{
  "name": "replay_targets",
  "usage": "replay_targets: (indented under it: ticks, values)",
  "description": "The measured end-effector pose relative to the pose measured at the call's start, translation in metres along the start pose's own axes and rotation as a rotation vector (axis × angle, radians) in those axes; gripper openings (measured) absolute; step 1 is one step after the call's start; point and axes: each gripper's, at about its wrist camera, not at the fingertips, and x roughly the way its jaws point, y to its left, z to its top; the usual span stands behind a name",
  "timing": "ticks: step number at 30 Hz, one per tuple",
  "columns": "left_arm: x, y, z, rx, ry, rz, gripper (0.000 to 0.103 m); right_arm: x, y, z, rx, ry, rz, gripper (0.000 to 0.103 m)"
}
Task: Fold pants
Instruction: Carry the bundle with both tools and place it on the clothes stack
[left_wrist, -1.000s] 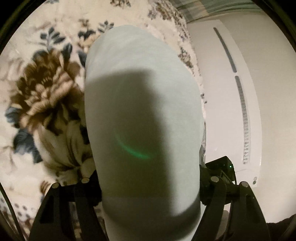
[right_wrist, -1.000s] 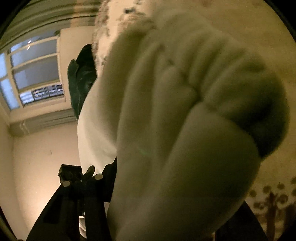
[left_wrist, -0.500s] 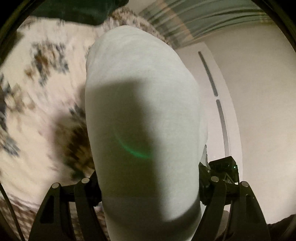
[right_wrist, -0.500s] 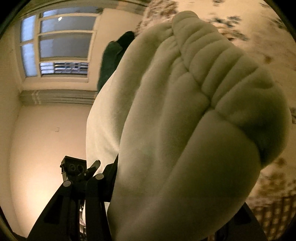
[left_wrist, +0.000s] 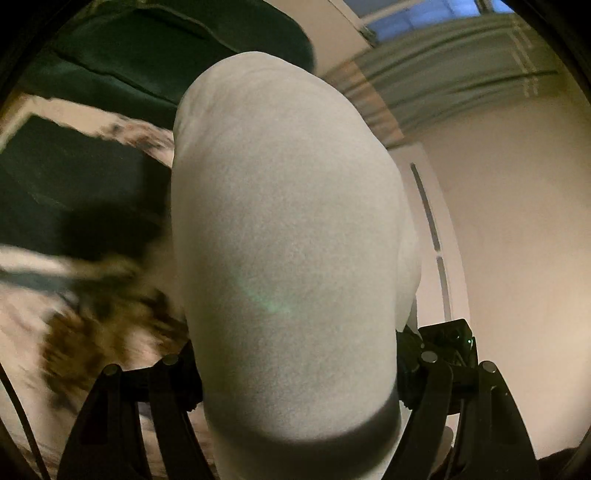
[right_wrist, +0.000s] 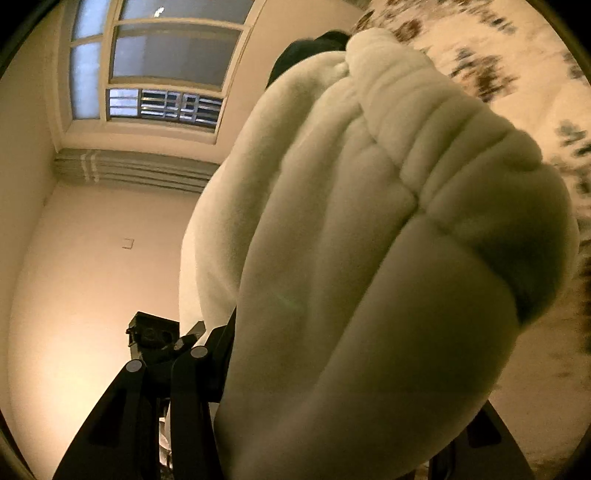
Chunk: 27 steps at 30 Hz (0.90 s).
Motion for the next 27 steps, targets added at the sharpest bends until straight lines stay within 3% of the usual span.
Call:
replay_targets:
  ticks: [7, 13, 16, 21, 24, 26, 27]
  values:
    - [-0.048, 0.118, 0.104, -0.038, 0.014, 0.022, 0.075, 0.214, 0.049, 0.009, 0.008, 0.043, 0.027, 0.051]
    - [-0.042, 0.227, 0.135, -0.13, 0.083, 0.023, 0.076, 0.369, 0.052, 0.0, 0.022, 0.108, -0.018, 0.051]
    - [-0.029, 0.27, 0.118, -0.187, 0.14, 0.033, 0.079, 0.397, 0.018, -0.019, 0.047, 0.155, -0.081, 0.051]
    - [-0.032, 0.28, 0.102, -0.188, 0.141, 0.003, 0.087, 0.427, -0.008, -0.047, 0.041, 0.181, -0.144, 0.053]
    - [-0.043, 0.265, 0.095, -0.191, 0.14, 0.059, 0.091, 0.436, -0.002, -0.046, 0.05, 0.21, -0.149, 0.063]
    - [-0.05, 0.261, 0.095, -0.199, 0.123, 0.117, 0.091, 0.433, 0.0, -0.048, 0.028, 0.252, -0.201, 0.081]
    - [-0.055, 0.256, 0.092, -0.197, 0.106, 0.148, 0.091, 0.432, 0.007, -0.05, -0.004, 0.271, -0.22, 0.082]
